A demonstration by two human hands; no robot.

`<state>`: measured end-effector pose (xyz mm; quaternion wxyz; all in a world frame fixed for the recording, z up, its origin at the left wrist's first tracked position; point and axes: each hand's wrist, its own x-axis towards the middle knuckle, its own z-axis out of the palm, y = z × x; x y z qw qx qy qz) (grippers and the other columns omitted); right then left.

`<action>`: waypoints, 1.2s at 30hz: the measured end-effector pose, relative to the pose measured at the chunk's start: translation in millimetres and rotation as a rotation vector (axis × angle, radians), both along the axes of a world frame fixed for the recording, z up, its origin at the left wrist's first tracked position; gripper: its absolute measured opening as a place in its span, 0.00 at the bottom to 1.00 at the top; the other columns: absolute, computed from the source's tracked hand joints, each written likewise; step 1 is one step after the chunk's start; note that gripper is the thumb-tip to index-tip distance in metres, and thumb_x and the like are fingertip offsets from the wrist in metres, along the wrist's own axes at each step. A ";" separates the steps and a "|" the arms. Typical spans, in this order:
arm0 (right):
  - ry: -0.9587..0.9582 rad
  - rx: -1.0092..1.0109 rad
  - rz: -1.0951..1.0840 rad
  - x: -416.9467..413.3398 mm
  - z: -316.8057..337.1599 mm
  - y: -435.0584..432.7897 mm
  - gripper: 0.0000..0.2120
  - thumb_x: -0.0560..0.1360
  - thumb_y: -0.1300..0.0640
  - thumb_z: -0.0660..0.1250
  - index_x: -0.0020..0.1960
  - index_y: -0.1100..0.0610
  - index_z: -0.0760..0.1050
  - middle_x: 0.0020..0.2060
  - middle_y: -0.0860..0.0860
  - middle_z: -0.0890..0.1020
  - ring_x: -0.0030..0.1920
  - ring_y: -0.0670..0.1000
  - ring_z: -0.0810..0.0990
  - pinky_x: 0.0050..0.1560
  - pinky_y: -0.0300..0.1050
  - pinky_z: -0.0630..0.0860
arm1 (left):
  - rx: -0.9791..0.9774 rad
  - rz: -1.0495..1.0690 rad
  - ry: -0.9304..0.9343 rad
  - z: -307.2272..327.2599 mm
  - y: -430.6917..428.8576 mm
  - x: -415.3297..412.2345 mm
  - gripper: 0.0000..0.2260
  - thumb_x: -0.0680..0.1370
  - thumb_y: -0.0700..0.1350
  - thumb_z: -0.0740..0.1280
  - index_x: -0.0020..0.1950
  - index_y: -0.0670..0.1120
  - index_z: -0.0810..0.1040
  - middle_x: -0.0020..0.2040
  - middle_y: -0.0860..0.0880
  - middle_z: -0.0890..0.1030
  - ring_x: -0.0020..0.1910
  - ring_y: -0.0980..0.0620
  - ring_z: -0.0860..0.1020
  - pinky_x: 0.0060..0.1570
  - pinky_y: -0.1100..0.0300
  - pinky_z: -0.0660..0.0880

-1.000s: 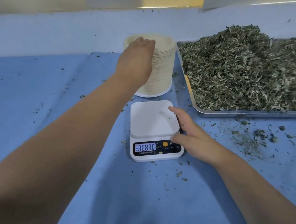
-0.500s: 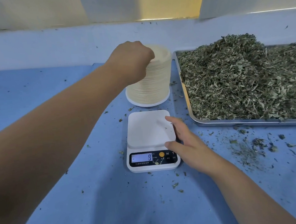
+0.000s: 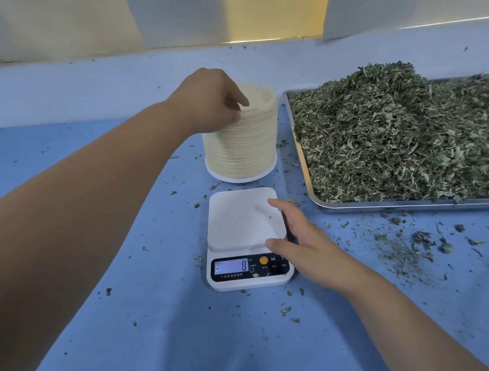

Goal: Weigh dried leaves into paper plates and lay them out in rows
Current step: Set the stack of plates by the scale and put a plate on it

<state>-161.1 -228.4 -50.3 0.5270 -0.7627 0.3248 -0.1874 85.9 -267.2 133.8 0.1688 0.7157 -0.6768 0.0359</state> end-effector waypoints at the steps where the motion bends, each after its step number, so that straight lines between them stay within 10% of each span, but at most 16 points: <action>1: -0.001 0.006 0.000 0.0 1.1 0.5 0.32 0.71 0.35 0.65 0.70 0.21 0.55 0.71 0.26 0.61 0.65 0.29 0.62 0.68 0.48 0.62 | 0.002 0.017 0.107 0.2 -0.8 2.9 0.13 0.77 0.42 0.73 0.61 0.52 0.85 0.51 0.54 0.86 0.55 0.57 0.81 0.55 0.65 0.72; 12: -0.021 0.038 -0.001 -1.0 5.8 2.4 0.31 0.71 0.35 0.65 0.71 0.23 0.57 0.76 0.31 0.59 0.77 0.41 0.56 0.76 0.53 0.58 | -0.080 0.125 0.513 -1.6 -7.0 1.1 0.08 0.73 0.41 0.77 0.45 0.55 0.88 0.46 0.58 0.85 0.55 0.58 0.79 0.50 0.66 0.73; 28: -0.077 0.030 -0.040 1.4 4.5 1.7 0.32 0.69 0.34 0.66 0.70 0.25 0.59 0.77 0.30 0.57 0.78 0.38 0.56 0.78 0.55 0.58 | -0.358 0.105 0.463 -22.2 5.1 -22.8 0.09 0.74 0.41 0.75 0.52 0.51 0.86 0.43 0.57 0.86 0.47 0.63 0.83 0.57 0.62 0.79; 33: -0.328 0.016 -0.148 5.2 6.6 2.2 0.23 0.78 0.51 0.68 0.68 0.32 0.67 0.64 0.22 0.70 0.66 0.26 0.67 0.63 0.28 0.68 | -0.523 0.007 0.514 -42.5 32.9 -47.1 0.07 0.74 0.41 0.73 0.50 0.50 0.85 0.44 0.60 0.85 0.48 0.65 0.83 0.58 0.60 0.78; 36: -0.511 0.074 -0.310 4.6 9.3 -1.5 0.24 0.78 0.55 0.67 0.72 0.42 0.69 0.68 0.31 0.72 0.70 0.34 0.70 0.68 0.35 0.69 | -0.600 -0.090 0.316 -65.3 53.4 -70.7 0.05 0.75 0.42 0.73 0.50 0.48 0.85 0.43 0.54 0.86 0.46 0.54 0.83 0.56 0.51 0.77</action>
